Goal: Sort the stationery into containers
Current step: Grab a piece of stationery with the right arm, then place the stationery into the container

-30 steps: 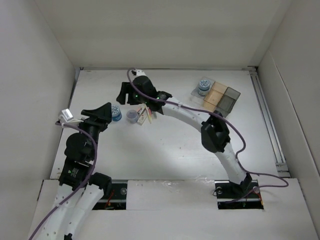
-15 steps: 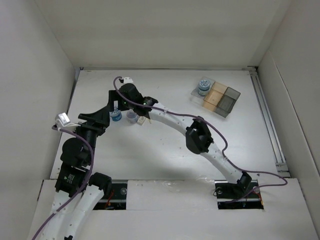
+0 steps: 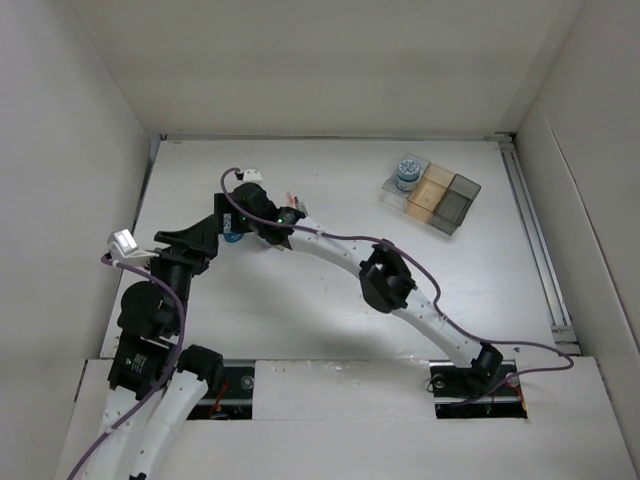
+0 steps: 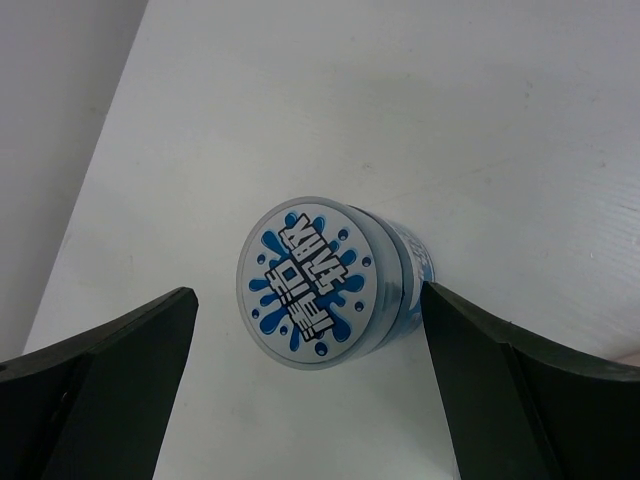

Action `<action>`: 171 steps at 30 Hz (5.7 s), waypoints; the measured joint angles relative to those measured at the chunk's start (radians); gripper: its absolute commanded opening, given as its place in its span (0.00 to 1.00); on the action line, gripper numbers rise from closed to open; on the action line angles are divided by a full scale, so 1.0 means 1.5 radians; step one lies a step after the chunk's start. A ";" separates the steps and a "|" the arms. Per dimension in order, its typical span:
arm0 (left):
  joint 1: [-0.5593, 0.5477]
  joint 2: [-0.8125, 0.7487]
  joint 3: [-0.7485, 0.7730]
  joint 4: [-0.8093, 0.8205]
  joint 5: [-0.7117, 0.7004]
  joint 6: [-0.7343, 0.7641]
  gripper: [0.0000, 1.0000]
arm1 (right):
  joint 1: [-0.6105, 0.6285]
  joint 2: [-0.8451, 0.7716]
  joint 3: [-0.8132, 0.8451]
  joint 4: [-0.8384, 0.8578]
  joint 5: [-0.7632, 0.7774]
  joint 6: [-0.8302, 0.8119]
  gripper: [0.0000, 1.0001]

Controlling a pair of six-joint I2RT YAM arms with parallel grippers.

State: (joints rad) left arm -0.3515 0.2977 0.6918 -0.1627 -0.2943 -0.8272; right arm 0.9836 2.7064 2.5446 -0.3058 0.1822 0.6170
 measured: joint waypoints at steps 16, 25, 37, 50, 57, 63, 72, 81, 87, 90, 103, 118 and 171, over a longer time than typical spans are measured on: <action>0.000 -0.060 -0.007 -0.015 -0.007 0.006 0.64 | 0.004 0.015 0.009 0.020 0.039 0.034 0.89; 0.000 -0.060 -0.016 -0.015 -0.005 0.010 0.64 | 0.009 0.005 -0.029 0.042 0.090 0.049 0.54; 0.000 -0.057 -0.020 -0.014 0.005 0.012 0.64 | 0.022 -0.154 -0.273 0.096 0.099 0.037 0.32; 0.000 -0.045 -0.032 -0.005 0.022 0.012 0.64 | 0.034 -0.176 -0.212 0.014 0.080 0.004 1.00; 0.000 -0.044 -0.033 -0.004 0.022 0.012 0.64 | 0.034 -0.073 -0.068 -0.014 0.078 -0.022 1.00; 0.000 -0.044 -0.034 -0.005 0.022 0.012 0.64 | 0.036 -0.022 -0.051 -0.040 0.072 -0.031 1.00; 0.000 -0.044 -0.043 -0.005 0.022 0.012 0.64 | 0.045 -0.041 -0.114 -0.009 0.082 -0.035 0.59; 0.000 -0.044 -0.043 -0.005 0.021 0.012 0.64 | 0.054 -0.110 -0.192 0.016 0.110 -0.029 0.53; 0.000 -0.042 -0.054 0.000 0.021 0.012 0.63 | 0.034 -0.260 -0.285 0.038 0.127 -0.024 0.52; 0.000 -0.018 -0.068 0.004 0.023 0.012 0.62 | -0.013 -0.368 -0.366 0.061 0.127 -0.012 0.52; 0.000 0.170 -0.161 0.095 0.076 0.012 0.62 | -0.404 -0.556 -0.620 0.068 0.188 0.021 0.52; 0.000 0.282 -0.184 0.184 0.078 0.018 0.63 | -0.458 -0.507 -0.638 0.022 0.135 0.036 0.50; 0.000 0.305 -0.194 0.206 0.073 0.025 0.63 | -0.439 -0.495 -0.657 -0.036 0.153 0.069 0.94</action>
State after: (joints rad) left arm -0.3515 0.7559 0.4007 0.1459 -0.1844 -0.7895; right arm 0.3244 1.9644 1.5593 -0.3592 0.4122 0.7200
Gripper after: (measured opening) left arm 0.629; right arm 0.903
